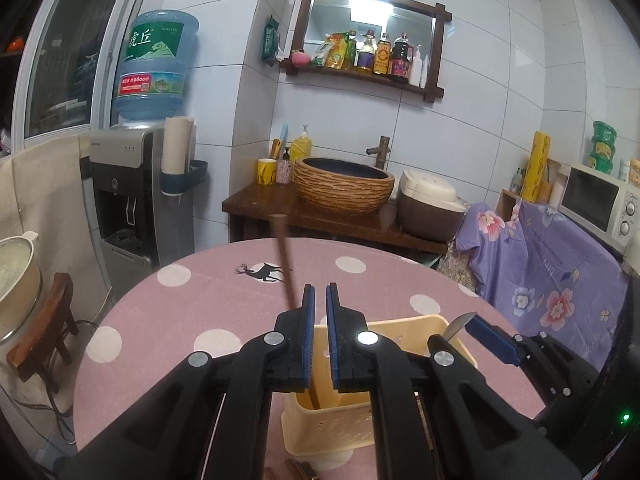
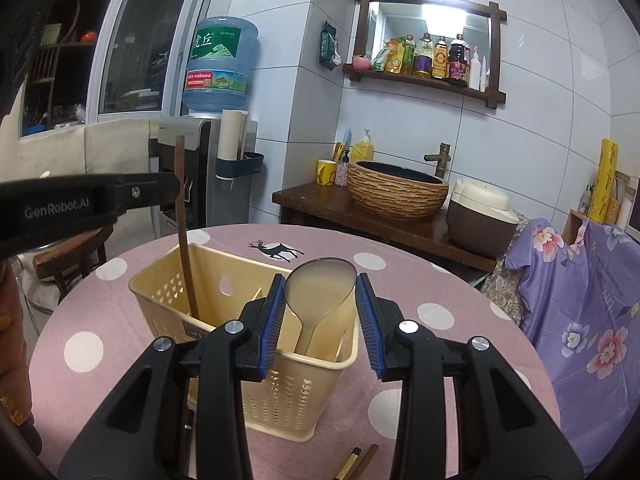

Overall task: Organize utensils
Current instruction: 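Lower both utensils into the holder and open both grippers, then reach the right gripper back to the utensils and grasp a steel spoon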

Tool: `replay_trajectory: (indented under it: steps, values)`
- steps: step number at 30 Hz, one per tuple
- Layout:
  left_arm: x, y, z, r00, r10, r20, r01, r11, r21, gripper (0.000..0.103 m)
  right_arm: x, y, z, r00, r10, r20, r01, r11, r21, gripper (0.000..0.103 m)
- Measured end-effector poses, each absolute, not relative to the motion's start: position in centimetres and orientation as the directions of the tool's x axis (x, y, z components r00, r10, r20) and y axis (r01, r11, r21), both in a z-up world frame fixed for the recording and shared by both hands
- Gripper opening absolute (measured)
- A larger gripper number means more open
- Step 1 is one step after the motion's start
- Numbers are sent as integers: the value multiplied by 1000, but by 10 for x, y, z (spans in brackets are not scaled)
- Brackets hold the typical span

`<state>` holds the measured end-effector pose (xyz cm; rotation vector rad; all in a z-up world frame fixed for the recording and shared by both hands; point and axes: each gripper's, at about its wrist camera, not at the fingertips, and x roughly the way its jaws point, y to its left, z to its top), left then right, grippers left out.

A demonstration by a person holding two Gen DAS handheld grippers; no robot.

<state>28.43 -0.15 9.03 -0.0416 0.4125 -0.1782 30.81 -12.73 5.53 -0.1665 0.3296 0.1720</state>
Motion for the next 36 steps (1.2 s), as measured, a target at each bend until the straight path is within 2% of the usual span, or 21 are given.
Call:
replay_trajectory:
  steps: [2, 4, 6, 8, 9, 10, 12, 14, 17, 19, 27, 32, 36]
  values:
    - [283, 0, 90, 899, -191, -395, 171, 981, -87, 7, 307, -127, 54, 932, 141, -335, -196, 971, -136, 39]
    - [280, 0, 91, 899, -198, -391, 178, 980, -87, 7, 306, -127, 56, 933, 144, -329, -198, 971, -134, 50]
    - [275, -1, 94, 903, -196, -381, 180, 981, -77, 15, 303, -129, 58, 940, 136, -313, -186, 973, -135, 57]
    - [267, 2, 97, 909, -206, -363, 187, 978, -87, 47, 298, -133, 61, 940, 144, -309, -188, 975, -116, 63]
    - [261, 5, 98, 912, -212, -351, 189, 977, -99, 54, 294, -136, 62, 939, 150, -308, -191, 976, -105, 65]
    - [256, 7, 98, 915, -214, -343, 188, 976, -107, 61, 290, -139, 63, 939, 157, -308, -193, 977, -92, 68]
    - [249, 10, 96, 912, -218, -347, 191, 975, -110, 66, 281, -144, 65, 936, 161, -314, -195, 978, -78, 72]
    - [242, 14, 91, 903, -220, -370, 193, 975, -109, 82, 271, -150, 65, 926, 177, -334, -208, 976, -60, 74]
    - [233, 26, 78, 885, -214, -414, 174, 976, -133, 90, 257, -158, 61, 911, 185, -369, -216, 975, -45, 77]
    - [228, 34, 66, 870, -206, -449, 157, 977, -143, 94, 248, -164, 55, 900, 179, -399, -212, 976, -41, 78]
    - [209, 59, 12, 808, -117, -577, 58, 991, -121, 93, 232, -190, 13, 820, 172, -546, -195, 981, 16, 78]
    - [201, 58, -13, 763, -114, -636, 68, 993, -96, 86, 223, -191, -17, 765, 184, -617, -212, 977, 28, 77]
    - [197, 55, -27, 736, -117, -667, 84, 993, -82, 78, 222, -190, -30, 724, 218, -654, -223, 972, 77, 69]
